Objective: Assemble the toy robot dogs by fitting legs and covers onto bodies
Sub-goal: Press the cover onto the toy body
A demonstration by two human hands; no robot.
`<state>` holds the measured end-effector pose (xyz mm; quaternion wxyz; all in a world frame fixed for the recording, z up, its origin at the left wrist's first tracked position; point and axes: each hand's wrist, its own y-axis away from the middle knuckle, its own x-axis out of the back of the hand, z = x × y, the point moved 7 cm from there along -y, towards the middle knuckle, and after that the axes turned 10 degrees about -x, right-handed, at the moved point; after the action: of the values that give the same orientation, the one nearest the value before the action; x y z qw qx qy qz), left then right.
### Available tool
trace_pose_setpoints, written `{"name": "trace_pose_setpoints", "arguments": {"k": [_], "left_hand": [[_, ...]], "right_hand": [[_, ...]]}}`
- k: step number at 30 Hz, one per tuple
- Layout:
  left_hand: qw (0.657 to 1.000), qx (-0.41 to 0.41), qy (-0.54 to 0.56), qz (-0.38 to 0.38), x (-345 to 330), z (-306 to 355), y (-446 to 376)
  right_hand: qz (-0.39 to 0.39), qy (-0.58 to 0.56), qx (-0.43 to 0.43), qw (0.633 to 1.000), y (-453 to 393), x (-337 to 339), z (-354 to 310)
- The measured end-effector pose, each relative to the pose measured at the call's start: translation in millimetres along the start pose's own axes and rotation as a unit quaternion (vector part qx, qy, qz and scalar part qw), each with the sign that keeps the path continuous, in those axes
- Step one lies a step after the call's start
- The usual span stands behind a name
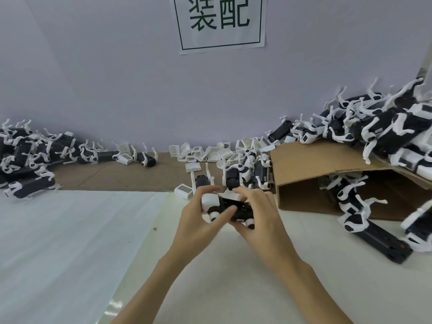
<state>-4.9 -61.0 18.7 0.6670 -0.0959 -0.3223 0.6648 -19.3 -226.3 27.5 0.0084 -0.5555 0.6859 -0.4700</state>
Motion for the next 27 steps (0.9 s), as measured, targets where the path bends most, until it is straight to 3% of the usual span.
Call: {"name": "trace_pose_setpoints", "arguments": {"k": [4,7,10,13,16,21,23,25,27], "left_hand": [[0.994,0.038,0.103,0.022,15,-7,-5],[0.993,0.016,0.113,-0.007,23,-7,-7],[0.995,0.002,0.098,0.003,23,-8,-6],[0.955,0.045,0.268,0.12,24,-10,-3],[0.894,0.048,0.394,0.209,34,-12,-1],[0.873,0.07,0.412,0.253,47,-19,0],[0.878,0.092,0.404,0.242,45,-23,-1],[0.906,0.102,0.354,0.209,42,-21,-5],[0.948,0.096,0.246,0.177,39,-16,-8]], "right_hand": [[-0.106,-0.18,-0.181,0.961,-5,-8,23],[-0.186,-0.198,-0.205,0.94,-1,-13,29],[-0.13,-0.154,-0.156,0.967,2,-8,22],[-0.06,-0.038,-0.024,0.997,3,-9,-2],[-0.004,0.044,0.097,0.994,6,-10,-27],[0.005,0.04,0.139,0.989,11,-14,-42],[-0.011,0.009,0.1,0.995,9,-13,-36],[-0.036,-0.066,-0.016,0.997,7,-12,-21],[-0.089,-0.182,-0.158,0.966,7,-17,-5]]}}
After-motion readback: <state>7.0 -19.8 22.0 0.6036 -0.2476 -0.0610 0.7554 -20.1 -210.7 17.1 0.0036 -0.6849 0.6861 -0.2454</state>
